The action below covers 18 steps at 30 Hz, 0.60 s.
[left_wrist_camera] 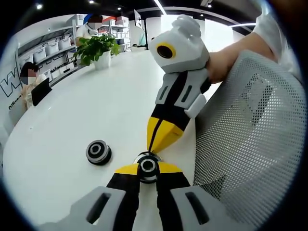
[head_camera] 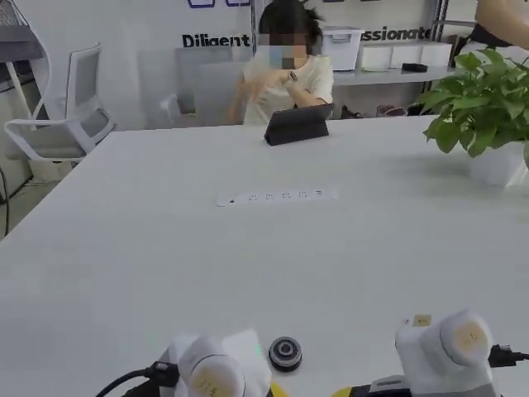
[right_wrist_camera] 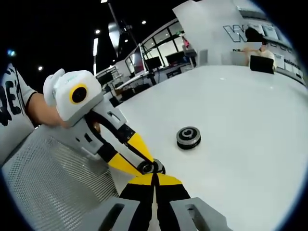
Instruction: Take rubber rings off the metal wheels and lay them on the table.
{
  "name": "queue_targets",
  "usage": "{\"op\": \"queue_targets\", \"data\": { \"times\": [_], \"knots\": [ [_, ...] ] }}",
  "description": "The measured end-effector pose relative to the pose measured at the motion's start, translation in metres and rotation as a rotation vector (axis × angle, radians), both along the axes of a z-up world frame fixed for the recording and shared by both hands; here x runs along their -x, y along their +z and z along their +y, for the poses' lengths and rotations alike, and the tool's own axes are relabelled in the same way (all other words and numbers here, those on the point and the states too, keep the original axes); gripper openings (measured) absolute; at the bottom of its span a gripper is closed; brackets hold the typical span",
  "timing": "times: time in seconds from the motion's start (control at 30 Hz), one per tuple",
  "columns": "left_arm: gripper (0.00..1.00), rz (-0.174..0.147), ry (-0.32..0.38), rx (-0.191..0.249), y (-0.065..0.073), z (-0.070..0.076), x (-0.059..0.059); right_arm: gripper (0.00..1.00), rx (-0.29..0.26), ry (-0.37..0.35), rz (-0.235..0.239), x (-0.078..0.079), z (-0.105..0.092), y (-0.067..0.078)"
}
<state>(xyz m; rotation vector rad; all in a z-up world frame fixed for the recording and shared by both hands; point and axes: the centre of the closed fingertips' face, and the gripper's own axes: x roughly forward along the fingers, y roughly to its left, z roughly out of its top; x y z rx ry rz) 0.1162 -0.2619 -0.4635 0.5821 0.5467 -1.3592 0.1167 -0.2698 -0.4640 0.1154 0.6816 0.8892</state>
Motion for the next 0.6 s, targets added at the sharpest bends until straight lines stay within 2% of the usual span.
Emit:
{"op": "queue_targets", "data": {
  "times": [0.4,0.47,0.5,0.53,0.57,0.6],
  "knots": [
    [0.07,0.003,0.005,-0.005,0.0,0.0,0.0,0.0,-0.036,0.038,-0.02,0.004,0.01,0.006],
    [0.07,0.005,0.005,-0.004,0.0,0.0,0.0,0.0,-0.092,0.061,-0.033,0.006,0.019,0.014],
    [0.07,0.005,0.006,-0.003,0.0,0.0,0.0,0.0,-0.138,0.084,-0.053,0.007,0.025,0.023],
    [0.07,0.005,0.008,-0.003,-0.001,0.0,-0.001,0.0,-0.089,0.067,-0.036,0.007,0.018,0.017],
    [0.07,0.006,0.008,-0.004,-0.001,-0.001,-0.001,0.0,-0.083,0.067,-0.044,0.007,0.018,0.015],
    [0.07,0.005,0.008,-0.003,-0.001,-0.001,-0.001,0.0,-0.096,0.057,-0.03,0.007,0.018,0.015]
  ]
}}
